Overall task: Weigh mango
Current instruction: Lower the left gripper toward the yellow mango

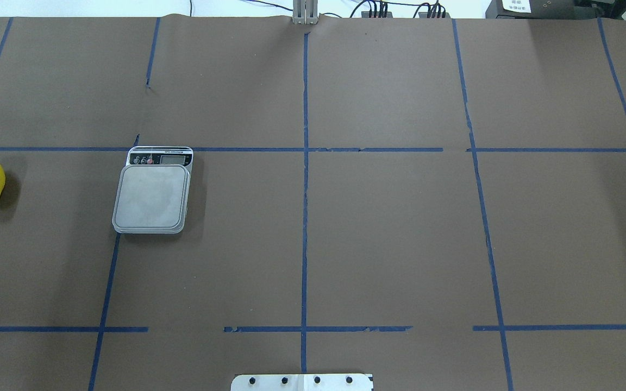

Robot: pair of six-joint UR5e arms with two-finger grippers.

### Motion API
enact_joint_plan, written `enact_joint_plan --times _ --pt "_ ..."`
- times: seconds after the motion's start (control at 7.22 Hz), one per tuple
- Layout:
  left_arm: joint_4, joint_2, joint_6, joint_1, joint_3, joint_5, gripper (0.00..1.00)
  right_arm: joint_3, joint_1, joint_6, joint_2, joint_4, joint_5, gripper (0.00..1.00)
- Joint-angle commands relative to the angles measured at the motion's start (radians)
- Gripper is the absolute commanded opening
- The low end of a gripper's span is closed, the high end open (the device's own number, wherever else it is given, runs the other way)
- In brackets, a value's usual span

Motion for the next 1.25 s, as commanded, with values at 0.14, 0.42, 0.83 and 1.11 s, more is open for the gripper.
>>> enact_joint_plan --times 0.14,0.42,0.83,1.11 --pt "-0.001 -0.007 0.001 0.003 0.002 -0.003 1.0 0.0 0.0 0.0 0.0 0.001 0.0 1.0" --pt "-0.02 -0.031 -0.011 0.033 -0.012 -0.002 1.0 0.0 0.0 0.0 0.0 0.0 0.0 1.0" --pt "-0.383 -0.006 -0.476 0.289 0.014 0.013 1.0 0.0 0.0 0.0 0.0 0.0 0.0 1.0" --pt "-0.547 -0.015 -0.648 0.423 0.091 0.108 1.0 0.0 0.0 0.0 0.0 0.001 0.0 1.0"
